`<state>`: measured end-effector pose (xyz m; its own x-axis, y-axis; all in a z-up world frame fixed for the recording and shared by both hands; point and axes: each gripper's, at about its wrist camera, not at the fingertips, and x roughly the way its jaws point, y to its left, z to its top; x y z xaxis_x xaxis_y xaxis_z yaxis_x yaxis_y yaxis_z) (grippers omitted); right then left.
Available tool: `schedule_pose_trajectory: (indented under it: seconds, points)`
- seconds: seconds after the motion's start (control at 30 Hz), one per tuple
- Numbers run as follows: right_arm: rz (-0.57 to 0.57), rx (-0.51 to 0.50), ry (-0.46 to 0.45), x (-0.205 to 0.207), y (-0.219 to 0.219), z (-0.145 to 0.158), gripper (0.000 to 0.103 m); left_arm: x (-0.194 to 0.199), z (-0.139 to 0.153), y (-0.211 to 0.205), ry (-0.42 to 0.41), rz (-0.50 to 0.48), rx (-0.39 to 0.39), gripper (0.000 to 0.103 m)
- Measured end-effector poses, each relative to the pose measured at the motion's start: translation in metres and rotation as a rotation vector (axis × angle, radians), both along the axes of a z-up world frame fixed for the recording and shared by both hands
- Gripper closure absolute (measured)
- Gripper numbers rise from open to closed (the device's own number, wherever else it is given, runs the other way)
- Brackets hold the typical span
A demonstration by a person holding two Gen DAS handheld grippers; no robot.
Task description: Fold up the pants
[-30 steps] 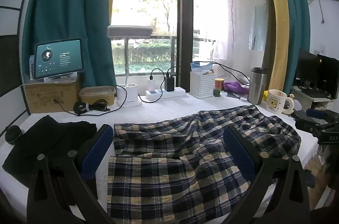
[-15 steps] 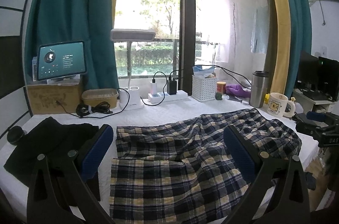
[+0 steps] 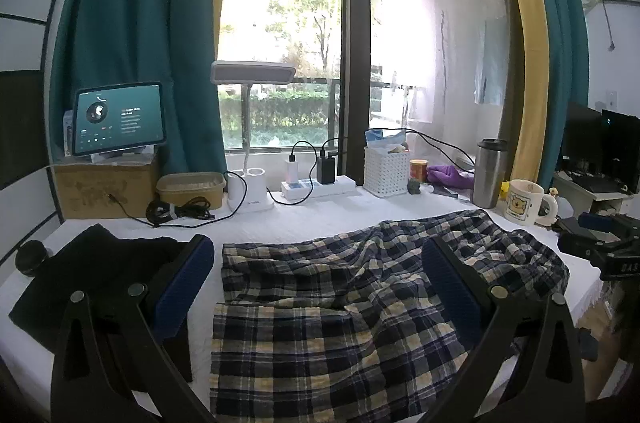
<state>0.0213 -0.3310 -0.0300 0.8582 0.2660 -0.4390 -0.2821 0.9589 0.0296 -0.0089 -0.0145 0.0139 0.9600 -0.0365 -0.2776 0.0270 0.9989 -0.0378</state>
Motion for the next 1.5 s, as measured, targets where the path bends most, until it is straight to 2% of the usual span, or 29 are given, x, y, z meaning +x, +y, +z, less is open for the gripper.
schedule_pose_trajectory:
  seconds: [0.57, 0.8, 1.07, 1.5]
  points:
    - [0.002, -0.001, 0.0, 0.0, 0.002, 0.001, 0.0, -0.001, 0.0, 0.0, -0.001, 0.0, 0.001, 0.001]
    - [0.007, -0.005, 0.013, 0.007, 0.004, 0.002, 0.0, 0.011, 0.001, -0.007, 0.028, -0.016, 0.006, 0.001]
    - [0.019, 0.007, 0.047, 0.04, 0.002, -0.005, 0.0, 0.043, -0.002, -0.009, 0.089, 0.04, 0.024, 0.001]
    - [0.023, 0.01, 0.1, 0.103, 0.003, -0.003, 0.0, 0.099, -0.01, 0.003, 0.206, 0.086, 0.001, 0.001]
